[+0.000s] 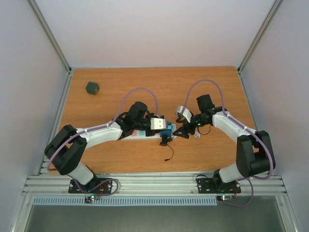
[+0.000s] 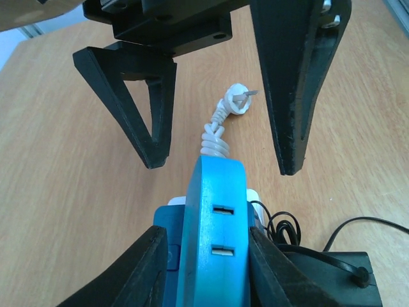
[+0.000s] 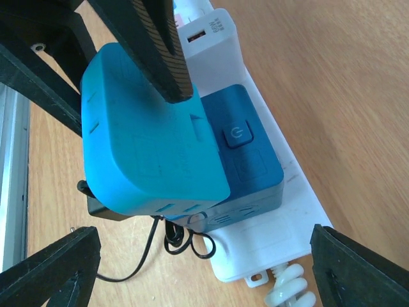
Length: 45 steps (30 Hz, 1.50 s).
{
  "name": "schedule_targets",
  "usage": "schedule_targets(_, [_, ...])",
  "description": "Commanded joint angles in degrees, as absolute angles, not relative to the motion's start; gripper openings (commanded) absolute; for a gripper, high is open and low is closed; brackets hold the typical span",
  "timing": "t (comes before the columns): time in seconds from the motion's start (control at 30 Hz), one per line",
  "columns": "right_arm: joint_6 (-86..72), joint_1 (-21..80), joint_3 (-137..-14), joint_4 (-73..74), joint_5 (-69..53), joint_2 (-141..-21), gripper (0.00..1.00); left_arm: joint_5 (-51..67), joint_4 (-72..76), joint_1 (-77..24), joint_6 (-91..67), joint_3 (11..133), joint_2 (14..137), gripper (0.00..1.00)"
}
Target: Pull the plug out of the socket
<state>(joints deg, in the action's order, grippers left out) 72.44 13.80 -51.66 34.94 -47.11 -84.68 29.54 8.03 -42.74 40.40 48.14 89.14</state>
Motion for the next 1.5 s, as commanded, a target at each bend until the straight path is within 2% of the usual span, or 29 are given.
schedule_targets(0.0, [73.5, 13.5, -48.7, 27.9, -51.6, -83.6, 0.91, 33.2, 5.2, -41.8, 38.5, 51.2, 91.2, 0.34])
schedule_targets(0.27, [71.3, 14.1, -44.7, 18.4, -55.8, -83.6, 0.91, 35.6, 2.7, -40.6, 37.5, 53.3, 93.0, 0.27])
schedule_targets(0.47, [71.8, 16.6, -43.7, 13.9, -53.9, -86.5, 0.91, 37.0, 1.1, -40.4, 39.3, 53.9, 93.5, 0.22])
schedule_targets(0.63, [71.9, 18.1, -43.3, 11.5, -53.6, -88.2, 0.91, 37.8, -2.2, -39.8, 40.4, 54.9, 94.1, 0.12])
schedule_targets(0.83, [72.0, 20.8, -42.8, 9.6, -51.3, -89.1, 0.90, 39.5, -5.2, -38.4, 41.9, 55.4, 93.7, 0.06])
schedule_targets(1.03, [70.6, 22.9, -42.5, 7.1, -48.9, -89.0, 0.87, 41.1, -8.5, -37.2, 44.1, 55.5, 93.1, 0.04])
schedule_targets(1.47, [61.7, 28.6, -43.7, -0.7, -49.0, -90.3, 0.86, 42.6, -11.4, -33.2, 47.6, 51.3, 88.4, 0.02])
